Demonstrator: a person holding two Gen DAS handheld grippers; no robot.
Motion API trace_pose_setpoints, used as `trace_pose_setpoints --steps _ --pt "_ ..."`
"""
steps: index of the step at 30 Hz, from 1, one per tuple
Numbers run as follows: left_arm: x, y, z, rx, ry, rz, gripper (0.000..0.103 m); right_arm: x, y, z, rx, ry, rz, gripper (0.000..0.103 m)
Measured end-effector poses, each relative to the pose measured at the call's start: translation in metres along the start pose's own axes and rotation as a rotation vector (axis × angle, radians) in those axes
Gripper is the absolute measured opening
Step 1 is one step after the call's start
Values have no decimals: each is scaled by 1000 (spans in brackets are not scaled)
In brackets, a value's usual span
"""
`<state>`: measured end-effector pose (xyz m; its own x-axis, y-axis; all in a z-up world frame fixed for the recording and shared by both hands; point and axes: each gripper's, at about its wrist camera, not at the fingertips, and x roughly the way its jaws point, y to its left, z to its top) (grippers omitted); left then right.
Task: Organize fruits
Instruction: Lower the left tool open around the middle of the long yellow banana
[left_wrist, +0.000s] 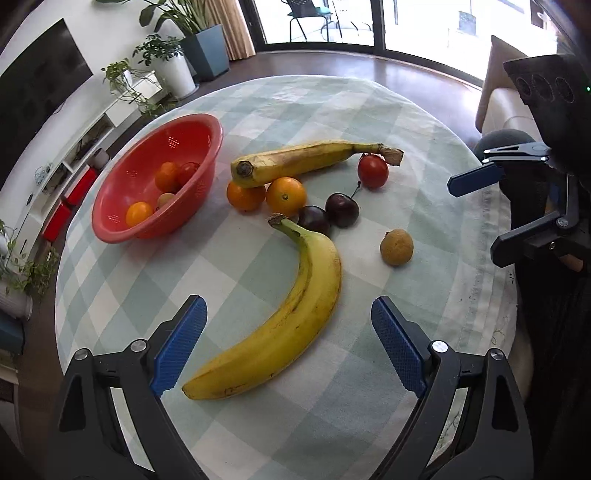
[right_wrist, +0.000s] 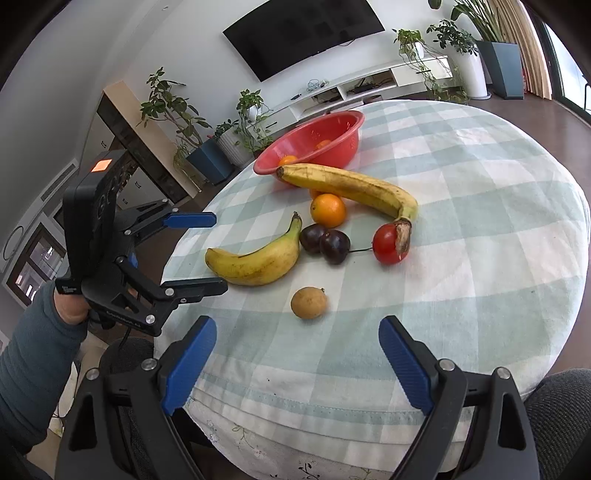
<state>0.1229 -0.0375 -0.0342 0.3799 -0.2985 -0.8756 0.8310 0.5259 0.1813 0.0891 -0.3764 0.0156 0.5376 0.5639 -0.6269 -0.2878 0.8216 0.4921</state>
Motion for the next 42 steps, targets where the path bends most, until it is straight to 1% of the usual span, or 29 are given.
trace_pose_setpoints --steps 2,3,4,5,6,7,9,12,18,22,28,33,36,39,42 --pt "10 -1 6 42 39 -15 84 0 -1 -1 1 1 3 92" --pt "16 -1 8 52 63 -32 79 0 -1 -1 3 1 5 92" --pt "21 -2 8 60 81 -47 69 1 -2 -1 5 1 7 92" --pt "26 -2 9 63 95 -65 63 1 -3 -1 7 0 9 92" --pt "31 -2 8 62 111 -87 54 2 -4 0 10 2 10 92" --pt "37 -2 8 60 129 -96 49 2 -4 0 12 3 12 92" --pt "44 -2 6 74 136 -82 49 2 -5 0 15 2 18 92" --pt "46 3 6 58 137 -104 49 3 -6 -1 18 4 25 92" --pt "57 4 7 85 168 -96 49 5 -5 -2 17 10 26 92" --pt "61 0 12 97 178 -82 45 5 -5 -2 18 14 25 92" --pt "63 -7 17 94 188 -34 39 7 -2 -3 6 19 18 92" --pt "60 2 15 -4 169 -38 39 7 -1 -2 9 16 17 91" --pt "55 3 11 -44 152 -43 38 7 -1 -2 5 13 16 90" --pt "40 7 3 -111 111 -61 35 7 0 0 -3 9 10 89" --pt "28 14 -4 -187 59 -74 35 10 3 4 -28 22 6 84"
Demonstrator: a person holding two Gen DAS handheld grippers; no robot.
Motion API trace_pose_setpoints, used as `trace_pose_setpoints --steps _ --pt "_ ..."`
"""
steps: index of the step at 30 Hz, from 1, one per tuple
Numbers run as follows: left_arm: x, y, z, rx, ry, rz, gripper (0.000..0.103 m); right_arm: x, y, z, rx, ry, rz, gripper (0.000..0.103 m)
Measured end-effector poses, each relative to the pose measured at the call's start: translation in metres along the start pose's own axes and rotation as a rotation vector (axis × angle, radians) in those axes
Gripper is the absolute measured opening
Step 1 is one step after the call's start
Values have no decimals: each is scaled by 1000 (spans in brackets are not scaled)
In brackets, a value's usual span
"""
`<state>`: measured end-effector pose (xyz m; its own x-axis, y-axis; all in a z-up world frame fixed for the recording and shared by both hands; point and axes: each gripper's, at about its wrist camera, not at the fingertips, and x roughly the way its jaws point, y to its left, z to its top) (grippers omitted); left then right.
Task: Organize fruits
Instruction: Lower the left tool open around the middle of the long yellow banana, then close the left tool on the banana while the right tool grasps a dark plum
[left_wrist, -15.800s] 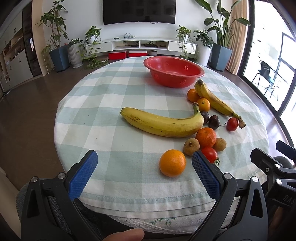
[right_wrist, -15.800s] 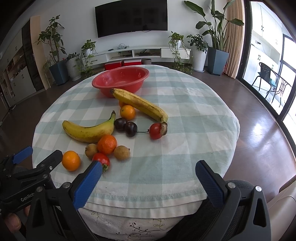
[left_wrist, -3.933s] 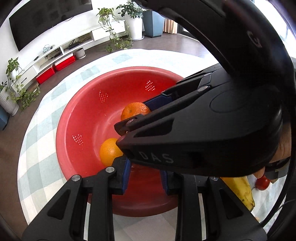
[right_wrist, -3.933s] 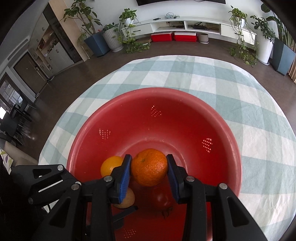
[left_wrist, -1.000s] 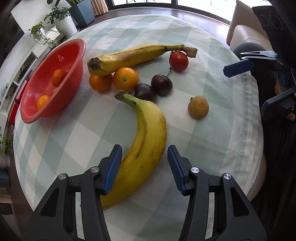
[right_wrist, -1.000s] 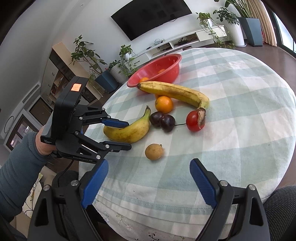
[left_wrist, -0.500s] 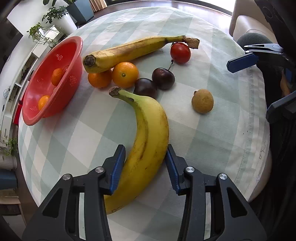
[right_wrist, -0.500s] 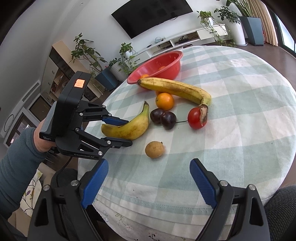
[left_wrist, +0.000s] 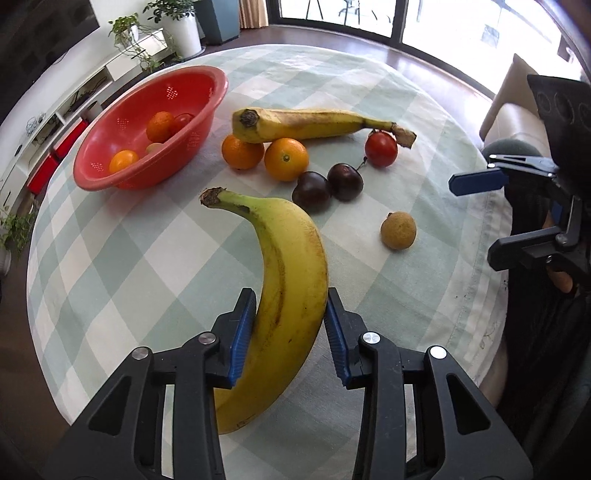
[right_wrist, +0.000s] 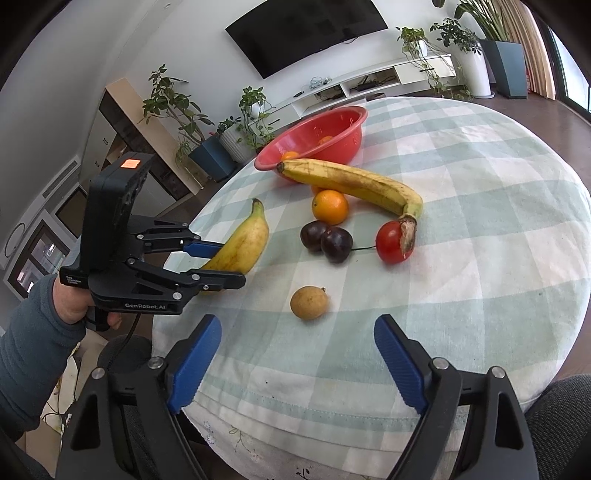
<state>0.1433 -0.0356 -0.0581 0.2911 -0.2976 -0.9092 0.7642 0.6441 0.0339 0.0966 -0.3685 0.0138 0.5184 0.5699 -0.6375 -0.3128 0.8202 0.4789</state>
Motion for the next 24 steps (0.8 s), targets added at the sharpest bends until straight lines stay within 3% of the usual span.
trace_pose_setpoints --steps 5,11,16,24 --pt "-21 5 -17 -110 -80 -20 34 9 10 12 -66 42 -25 70" --pt "-46 15 -43 -265 -204 -81 34 15 20 40 -176 56 -105 61" --pt "-62 20 -63 -401 -313 -139 34 34 25 58 -281 133 -182 55" --pt "-62 12 -71 -425 -345 -131 33 66 27 67 -390 252 -249 49"
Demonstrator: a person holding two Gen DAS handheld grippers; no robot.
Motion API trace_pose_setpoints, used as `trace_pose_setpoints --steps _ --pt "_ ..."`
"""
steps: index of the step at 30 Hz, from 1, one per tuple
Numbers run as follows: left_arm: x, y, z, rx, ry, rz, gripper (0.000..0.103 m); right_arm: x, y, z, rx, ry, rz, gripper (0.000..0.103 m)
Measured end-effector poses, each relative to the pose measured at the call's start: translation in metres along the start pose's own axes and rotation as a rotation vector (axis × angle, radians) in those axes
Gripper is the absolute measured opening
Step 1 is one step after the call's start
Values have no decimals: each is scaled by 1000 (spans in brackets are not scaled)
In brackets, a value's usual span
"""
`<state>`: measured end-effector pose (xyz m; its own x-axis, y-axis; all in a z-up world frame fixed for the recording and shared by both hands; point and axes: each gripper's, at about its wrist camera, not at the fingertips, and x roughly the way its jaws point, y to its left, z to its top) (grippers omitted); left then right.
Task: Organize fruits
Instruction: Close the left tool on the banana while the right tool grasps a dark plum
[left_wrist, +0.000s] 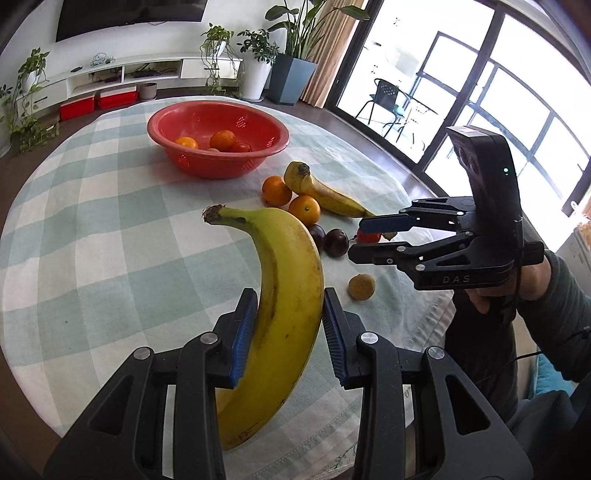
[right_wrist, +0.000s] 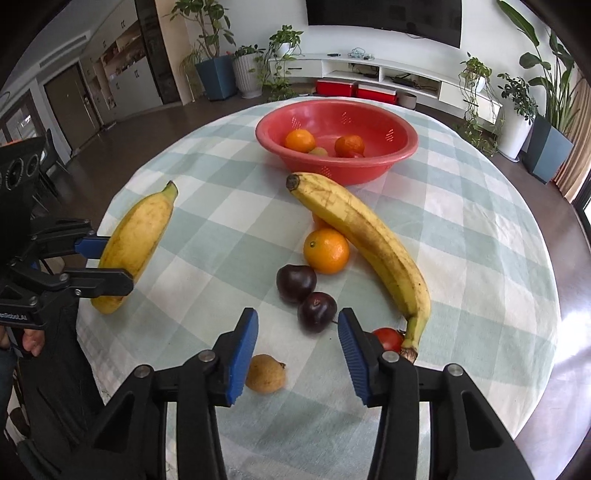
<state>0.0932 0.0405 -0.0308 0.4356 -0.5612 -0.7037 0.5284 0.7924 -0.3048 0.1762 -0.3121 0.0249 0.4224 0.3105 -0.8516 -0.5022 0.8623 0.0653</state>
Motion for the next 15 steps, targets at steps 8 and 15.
trace_pose_setpoints --steps 8,15 --pt "-4 0 1 33 3 8 32 20 -1 5 -30 74 -36 48" --pt "-16 6 1 -2 -33 0 31 29 1 2 -41 101 -42 48"
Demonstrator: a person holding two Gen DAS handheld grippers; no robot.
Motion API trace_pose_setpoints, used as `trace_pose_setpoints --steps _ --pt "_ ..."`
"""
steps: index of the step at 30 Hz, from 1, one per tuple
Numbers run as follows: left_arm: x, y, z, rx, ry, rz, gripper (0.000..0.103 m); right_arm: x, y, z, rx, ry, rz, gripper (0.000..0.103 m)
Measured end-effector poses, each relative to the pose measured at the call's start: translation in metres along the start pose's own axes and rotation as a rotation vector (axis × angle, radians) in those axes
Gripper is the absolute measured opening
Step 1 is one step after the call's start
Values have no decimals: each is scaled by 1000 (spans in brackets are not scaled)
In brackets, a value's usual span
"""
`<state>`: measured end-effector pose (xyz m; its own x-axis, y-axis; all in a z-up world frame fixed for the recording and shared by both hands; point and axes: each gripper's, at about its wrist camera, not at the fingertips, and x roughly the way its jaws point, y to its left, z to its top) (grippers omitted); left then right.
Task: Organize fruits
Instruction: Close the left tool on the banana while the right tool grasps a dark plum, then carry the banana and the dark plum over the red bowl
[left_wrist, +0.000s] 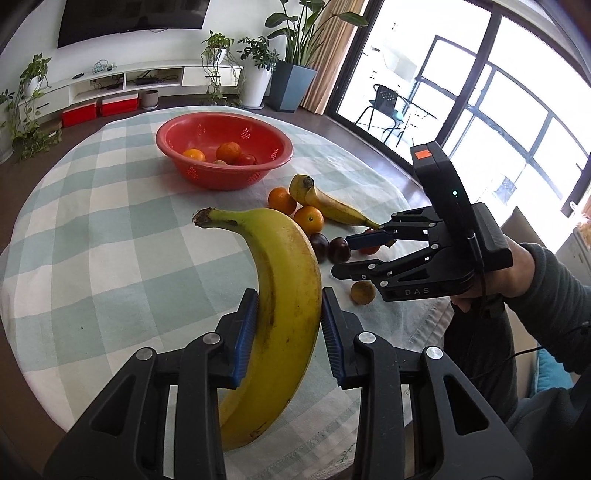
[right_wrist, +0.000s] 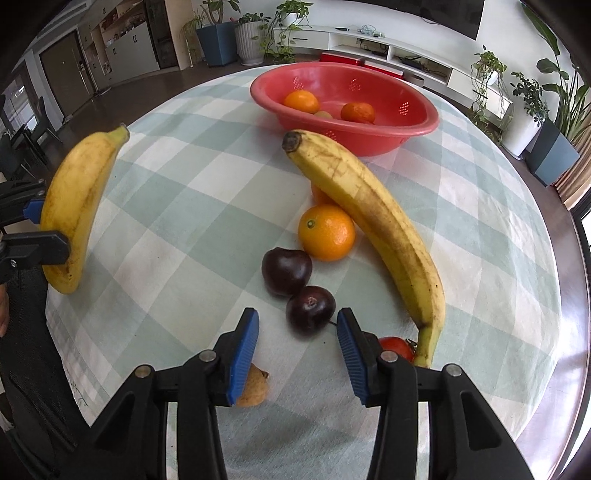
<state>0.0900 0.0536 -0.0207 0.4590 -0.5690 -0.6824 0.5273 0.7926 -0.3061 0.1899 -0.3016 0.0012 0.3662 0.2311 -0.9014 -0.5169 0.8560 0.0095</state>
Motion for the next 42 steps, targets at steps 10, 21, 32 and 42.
trace_pose_setpoints --steps 10,21,32,42 --pt "-13 -6 2 -9 -26 -5 31 5 -2 2 5 2 7 42" --pt "-25 -10 2 -27 -61 -16 31 5 -9 4 34 -14 25 32" --pt "-36 -9 3 -49 -109 -15 30 -3 -12 0 73 -47 58 31" --pt "-48 -8 7 -60 -149 -24 30 -23 -12 -2 101 -97 89 31"
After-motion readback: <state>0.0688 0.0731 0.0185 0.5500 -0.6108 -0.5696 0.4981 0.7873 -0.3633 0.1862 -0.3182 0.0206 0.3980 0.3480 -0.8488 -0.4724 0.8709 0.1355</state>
